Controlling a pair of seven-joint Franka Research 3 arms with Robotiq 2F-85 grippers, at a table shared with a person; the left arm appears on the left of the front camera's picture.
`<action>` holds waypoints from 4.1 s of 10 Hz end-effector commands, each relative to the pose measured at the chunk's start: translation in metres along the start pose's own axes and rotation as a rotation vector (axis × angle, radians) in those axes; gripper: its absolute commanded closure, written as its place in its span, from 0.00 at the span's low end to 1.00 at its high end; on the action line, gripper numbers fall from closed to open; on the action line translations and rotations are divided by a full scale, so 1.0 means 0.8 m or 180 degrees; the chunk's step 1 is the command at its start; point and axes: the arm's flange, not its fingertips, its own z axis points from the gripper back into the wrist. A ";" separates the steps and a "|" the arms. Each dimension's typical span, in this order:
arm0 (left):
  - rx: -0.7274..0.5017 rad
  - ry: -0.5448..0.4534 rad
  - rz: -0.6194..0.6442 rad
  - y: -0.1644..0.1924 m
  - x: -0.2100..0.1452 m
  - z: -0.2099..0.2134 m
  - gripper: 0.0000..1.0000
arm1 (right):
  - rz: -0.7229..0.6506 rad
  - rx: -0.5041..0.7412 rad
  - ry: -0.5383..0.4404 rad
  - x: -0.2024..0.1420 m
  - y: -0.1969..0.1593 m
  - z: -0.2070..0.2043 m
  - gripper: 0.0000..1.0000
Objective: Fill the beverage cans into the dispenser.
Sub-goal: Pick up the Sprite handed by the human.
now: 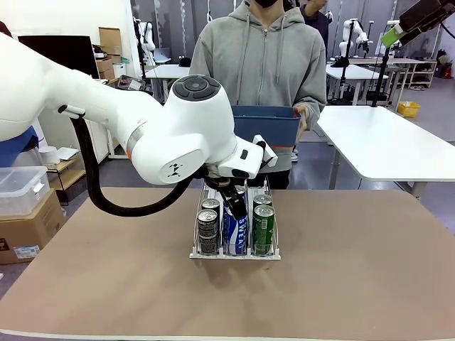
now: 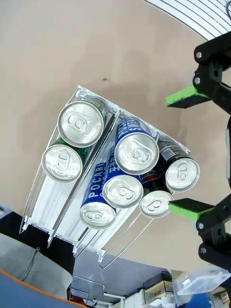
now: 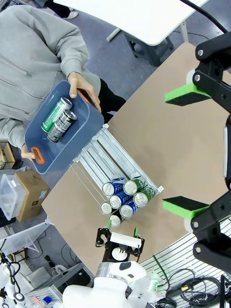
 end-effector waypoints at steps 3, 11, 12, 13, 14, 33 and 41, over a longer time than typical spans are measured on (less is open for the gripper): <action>-0.0537 -0.0126 0.0146 0.035 -0.020 0.047 0.00 | -0.0010 -0.0011 -0.0024 -0.001 0.000 -0.001 0.00; -0.0835 -0.0718 -0.0156 0.230 -0.086 0.328 0.00 | -0.0010 -0.0011 -0.0024 -0.001 0.000 -0.001 0.00; -0.0834 -0.0865 -0.0161 0.248 -0.089 0.354 0.00 | -0.0010 -0.0011 -0.0024 -0.001 0.000 -0.001 0.00; -0.0844 -0.0944 -0.0124 0.258 -0.091 0.373 0.00 | -0.0010 -0.0011 -0.0024 -0.001 0.000 -0.001 0.00; -0.0792 -0.0991 -0.0029 0.265 -0.096 0.390 0.00 | -0.0010 -0.0011 -0.0024 -0.001 0.000 -0.001 0.00; -0.0816 -0.1229 0.0215 0.283 -0.109 0.414 0.00 | -0.0010 -0.0011 -0.0024 -0.001 0.000 -0.001 0.00; -0.0816 -0.1229 0.0215 0.283 -0.109 0.414 0.00 | -0.0010 -0.0011 -0.0024 -0.001 0.000 -0.001 0.00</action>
